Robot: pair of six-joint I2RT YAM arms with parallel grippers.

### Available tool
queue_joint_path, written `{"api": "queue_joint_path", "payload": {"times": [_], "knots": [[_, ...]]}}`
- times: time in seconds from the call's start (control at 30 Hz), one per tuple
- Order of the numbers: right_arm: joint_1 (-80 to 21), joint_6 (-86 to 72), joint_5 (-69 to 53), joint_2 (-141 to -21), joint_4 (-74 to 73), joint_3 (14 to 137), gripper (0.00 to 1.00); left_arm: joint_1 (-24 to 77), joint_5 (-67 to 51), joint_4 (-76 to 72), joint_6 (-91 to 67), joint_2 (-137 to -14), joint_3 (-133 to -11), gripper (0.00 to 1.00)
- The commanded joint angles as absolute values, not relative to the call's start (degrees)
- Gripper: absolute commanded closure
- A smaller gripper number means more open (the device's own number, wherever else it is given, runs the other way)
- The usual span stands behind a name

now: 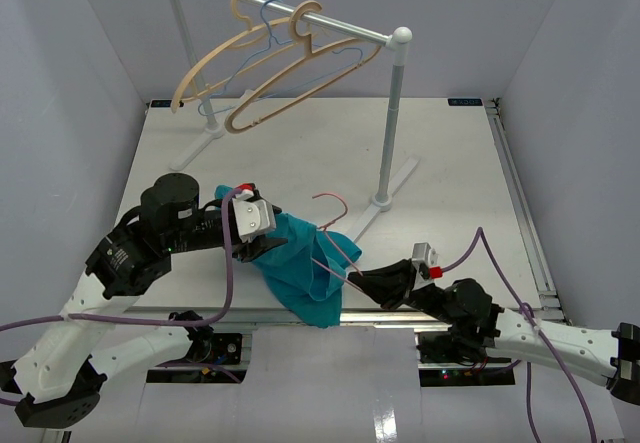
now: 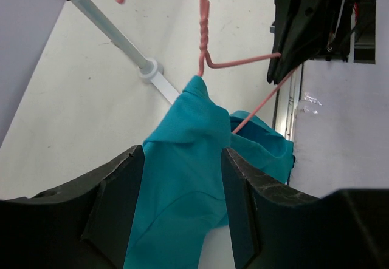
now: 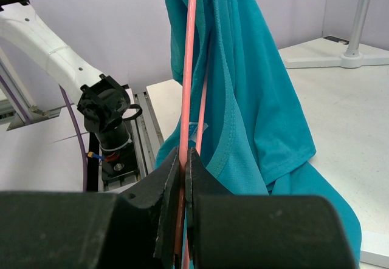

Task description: Place the t-shirt on the hanger

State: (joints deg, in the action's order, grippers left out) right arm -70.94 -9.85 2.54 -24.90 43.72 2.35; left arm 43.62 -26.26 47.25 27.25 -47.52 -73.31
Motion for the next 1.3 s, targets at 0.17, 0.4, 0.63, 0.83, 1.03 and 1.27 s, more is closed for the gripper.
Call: {"api": "queue_joint_path", "payload": {"times": [0.17,0.4,0.63,0.83,1.03,1.27], "knots": [[-71.0,-8.9,0.6,-21.2,44.0,2.4,0.92,43.7,-33.9,47.4,32.3,-45.8,-68.8,0.35],[-70.9,-8.7,-2.9,-22.5,39.9,4.1,0.92,43.7,-34.5,46.0,32.6,-46.1,-69.9,0.36],[-70.9,-9.1,-3.2,-21.6,39.9,4.0,0.92,43.7,-34.0,46.7,32.1,-45.9,-69.2,0.35],[-70.9,-8.9,-3.4,-21.6,39.4,4.5,0.92,43.7,-39.4,48.6,32.5,-47.9,-67.0,0.36],[-71.0,-8.5,-4.7,-21.7,38.5,5.3,0.92,43.7,-39.3,49.6,32.9,-49.6,-66.7,0.39],[-71.0,-8.0,-4.9,-22.0,38.4,6.1,0.92,43.7,-39.9,51.7,33.2,-52.4,-67.2,0.54]]}}
